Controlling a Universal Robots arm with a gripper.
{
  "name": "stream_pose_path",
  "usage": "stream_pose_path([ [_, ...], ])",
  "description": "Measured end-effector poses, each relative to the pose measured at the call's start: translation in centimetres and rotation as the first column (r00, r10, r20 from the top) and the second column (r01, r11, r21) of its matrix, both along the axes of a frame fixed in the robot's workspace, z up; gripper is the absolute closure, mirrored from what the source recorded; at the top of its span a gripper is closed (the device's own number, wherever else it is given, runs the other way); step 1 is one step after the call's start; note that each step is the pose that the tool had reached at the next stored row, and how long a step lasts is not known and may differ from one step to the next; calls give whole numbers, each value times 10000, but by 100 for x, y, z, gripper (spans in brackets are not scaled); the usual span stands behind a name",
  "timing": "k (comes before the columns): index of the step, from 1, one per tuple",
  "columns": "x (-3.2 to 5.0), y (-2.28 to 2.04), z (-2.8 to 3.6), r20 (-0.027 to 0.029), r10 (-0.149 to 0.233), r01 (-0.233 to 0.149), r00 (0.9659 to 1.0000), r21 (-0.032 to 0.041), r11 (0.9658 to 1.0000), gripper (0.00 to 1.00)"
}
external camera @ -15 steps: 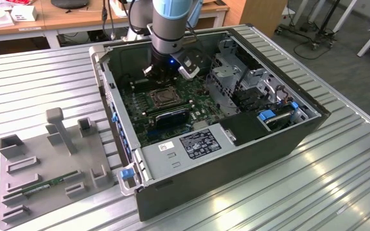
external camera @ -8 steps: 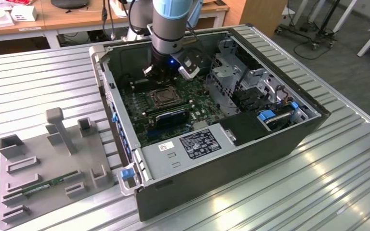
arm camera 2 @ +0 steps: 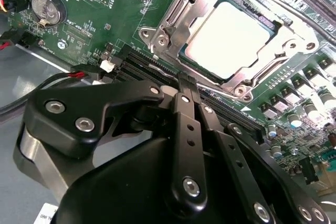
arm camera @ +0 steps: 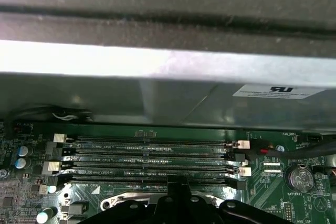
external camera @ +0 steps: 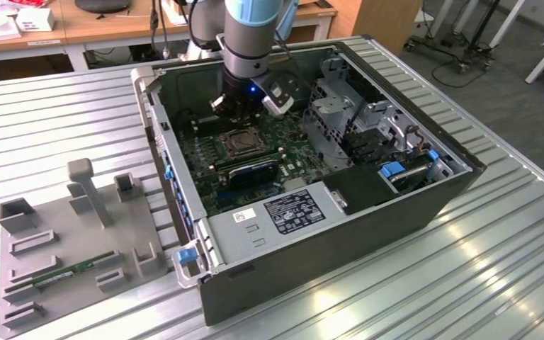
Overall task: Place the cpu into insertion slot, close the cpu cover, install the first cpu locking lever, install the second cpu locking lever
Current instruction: 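Install the first cpu locking lever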
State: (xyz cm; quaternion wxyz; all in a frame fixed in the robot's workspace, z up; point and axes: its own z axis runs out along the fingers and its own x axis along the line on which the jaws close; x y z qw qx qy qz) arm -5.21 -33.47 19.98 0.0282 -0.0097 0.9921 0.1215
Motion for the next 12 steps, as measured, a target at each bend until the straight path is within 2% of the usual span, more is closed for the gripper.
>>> stream_pose_path([
  [12, 0, 0, 151, 0, 0, 0, 10000, 0, 10000, 89],
])
